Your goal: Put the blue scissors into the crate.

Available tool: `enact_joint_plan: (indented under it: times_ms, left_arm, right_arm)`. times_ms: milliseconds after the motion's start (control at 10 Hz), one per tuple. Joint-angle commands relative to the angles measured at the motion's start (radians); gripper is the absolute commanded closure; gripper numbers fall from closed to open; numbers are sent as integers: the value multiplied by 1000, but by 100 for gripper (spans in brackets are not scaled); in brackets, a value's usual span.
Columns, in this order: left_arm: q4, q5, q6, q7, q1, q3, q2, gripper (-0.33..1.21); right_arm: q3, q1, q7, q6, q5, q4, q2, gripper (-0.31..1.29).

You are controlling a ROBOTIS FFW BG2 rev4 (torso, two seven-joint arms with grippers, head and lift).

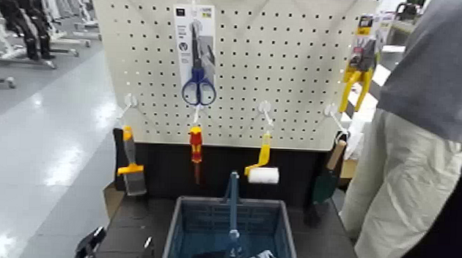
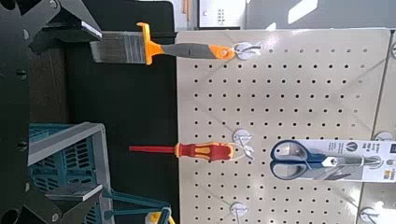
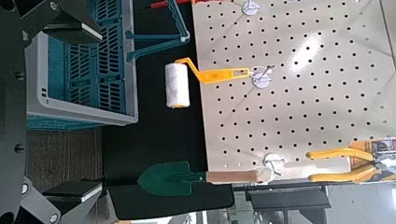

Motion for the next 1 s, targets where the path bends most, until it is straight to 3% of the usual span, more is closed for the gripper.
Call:
enact_joint_plan:
  times_ms: [100,500,1000]
  left_arm:
    - [0,4,-4,8,-4,1,-34,16]
    - [-16,14,39,0,-33,19,-28,16]
    - [-62,69,228,-99,-164,58,23,15]
  right_arm:
    - [0,0,0,1,-2,0,0,18]
    - [-2,-2,3,8,-9,2,2,18]
    - [-3,-9,14,9,-20,11,6,18]
